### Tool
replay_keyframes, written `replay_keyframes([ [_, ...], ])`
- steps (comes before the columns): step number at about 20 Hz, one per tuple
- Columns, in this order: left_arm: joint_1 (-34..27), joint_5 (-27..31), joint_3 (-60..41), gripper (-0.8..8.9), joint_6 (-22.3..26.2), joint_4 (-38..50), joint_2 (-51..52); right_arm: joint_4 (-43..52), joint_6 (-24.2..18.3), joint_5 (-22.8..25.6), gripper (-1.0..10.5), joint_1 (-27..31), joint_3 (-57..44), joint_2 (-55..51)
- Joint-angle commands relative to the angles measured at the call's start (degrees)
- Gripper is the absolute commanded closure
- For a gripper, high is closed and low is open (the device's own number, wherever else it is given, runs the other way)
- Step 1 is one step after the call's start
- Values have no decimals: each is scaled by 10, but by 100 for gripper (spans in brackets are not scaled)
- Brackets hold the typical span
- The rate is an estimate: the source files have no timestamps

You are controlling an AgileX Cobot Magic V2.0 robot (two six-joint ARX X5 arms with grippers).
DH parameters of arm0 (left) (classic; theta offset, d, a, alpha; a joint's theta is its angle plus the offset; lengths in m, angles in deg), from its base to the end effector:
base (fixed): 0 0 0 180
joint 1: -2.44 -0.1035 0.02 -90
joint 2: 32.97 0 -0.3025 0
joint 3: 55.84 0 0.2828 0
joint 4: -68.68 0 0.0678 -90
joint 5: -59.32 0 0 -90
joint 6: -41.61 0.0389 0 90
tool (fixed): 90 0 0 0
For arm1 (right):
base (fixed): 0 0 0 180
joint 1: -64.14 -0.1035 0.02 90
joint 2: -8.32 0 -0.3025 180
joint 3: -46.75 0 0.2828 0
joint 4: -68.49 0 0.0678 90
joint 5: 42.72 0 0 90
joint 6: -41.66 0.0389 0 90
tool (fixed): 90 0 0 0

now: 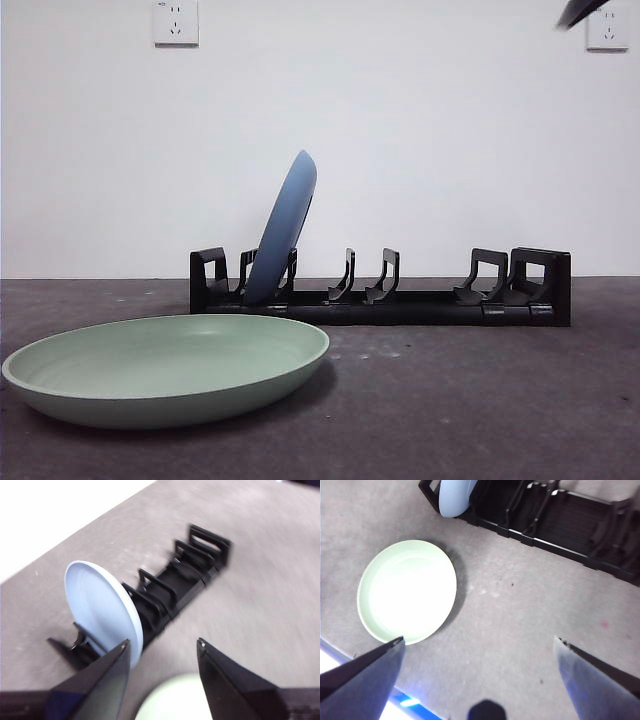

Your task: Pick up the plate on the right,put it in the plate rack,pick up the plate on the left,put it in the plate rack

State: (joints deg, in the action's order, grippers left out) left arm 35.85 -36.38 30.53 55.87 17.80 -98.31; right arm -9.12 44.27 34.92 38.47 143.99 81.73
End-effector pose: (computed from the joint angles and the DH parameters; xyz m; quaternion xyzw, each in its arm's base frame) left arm 0.2067 -0.1410 0.4269 0.1742 0.2080 -0.3520 0.8958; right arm 0.2261 0.1179 0.4223 -0.0332 0.4557 0.2803 0.8442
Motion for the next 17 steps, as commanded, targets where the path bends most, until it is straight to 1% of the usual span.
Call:
replay_keyframes([
  [1, 7, -3, -5, 584, 61, -67, 51, 16, 13, -3, 446, -25, -5, 44],
  [4, 8, -3, -5, 583, 76, -134, 104, 36, 14, -3, 446, -56, -5, 115],
  [8, 8, -3, -5, 578, 87, -199, 140, 84, 38, -2, 446, -97, -5, 208],
  [9, 8, -3, -5, 530, 93, -217, 142, 95, 46, 0, 446, -107, -5, 231],
  [11, 8, -3, -5, 496, 117, -251, 144, 119, 55, 3, 447, -124, -5, 276],
  [13, 8, -3, -5, 488, 132, -274, 141, 135, 64, 16, 447, -137, -5, 313],
  [17, 8, -1, -5, 488, 144, -298, 137, 149, 74, 21, 447, -151, -5, 360],
])
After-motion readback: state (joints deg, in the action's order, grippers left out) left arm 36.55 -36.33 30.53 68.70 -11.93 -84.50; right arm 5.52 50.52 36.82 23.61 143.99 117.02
